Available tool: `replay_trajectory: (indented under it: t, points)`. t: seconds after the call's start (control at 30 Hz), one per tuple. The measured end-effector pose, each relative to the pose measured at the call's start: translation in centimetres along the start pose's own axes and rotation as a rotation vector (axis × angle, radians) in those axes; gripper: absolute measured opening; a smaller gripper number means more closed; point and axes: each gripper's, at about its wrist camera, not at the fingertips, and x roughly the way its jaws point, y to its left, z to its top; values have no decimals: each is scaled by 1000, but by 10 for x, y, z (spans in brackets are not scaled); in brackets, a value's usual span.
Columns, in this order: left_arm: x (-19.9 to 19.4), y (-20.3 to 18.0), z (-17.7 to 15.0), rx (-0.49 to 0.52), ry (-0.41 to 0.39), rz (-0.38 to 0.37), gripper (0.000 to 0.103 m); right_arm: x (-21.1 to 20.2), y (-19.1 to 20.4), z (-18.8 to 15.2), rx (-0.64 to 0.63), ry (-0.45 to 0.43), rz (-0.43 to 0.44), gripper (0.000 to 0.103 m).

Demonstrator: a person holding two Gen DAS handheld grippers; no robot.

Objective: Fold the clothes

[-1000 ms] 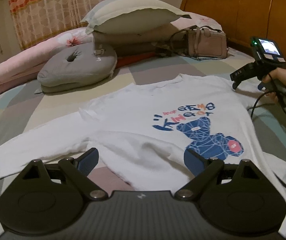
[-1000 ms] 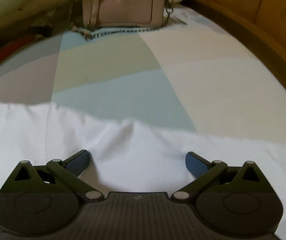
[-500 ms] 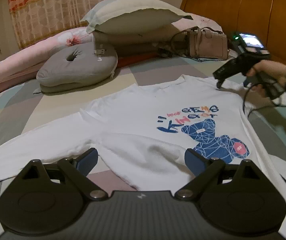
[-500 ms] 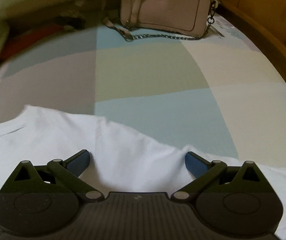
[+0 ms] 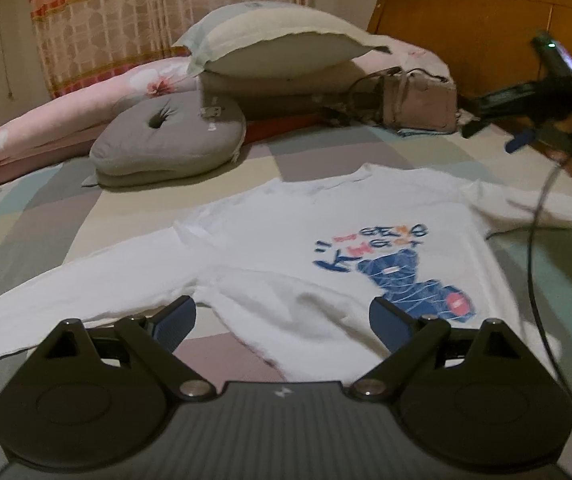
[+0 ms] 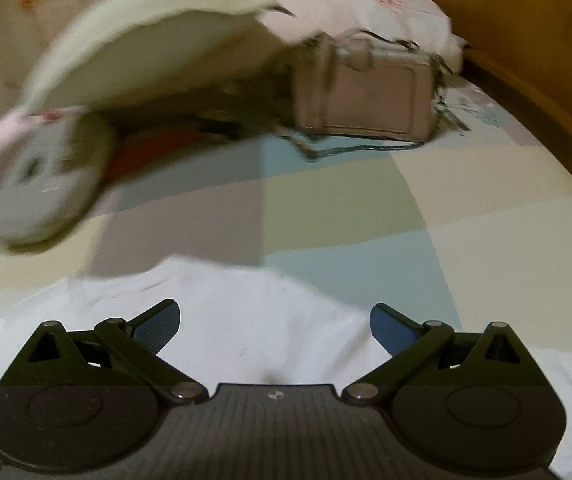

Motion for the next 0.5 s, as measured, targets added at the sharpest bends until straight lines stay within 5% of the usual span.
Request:
replay_trajectory:
  t: [0.27, 0.5]
  points:
    - [-38, -35, 5, -2, 8, -56, 94, -98, 0, -100, -69, 99, 276, 103]
    - [-68, -75, -17, 22, 40, -82, 95, -101, 6, -204, -30, 217, 439, 103]
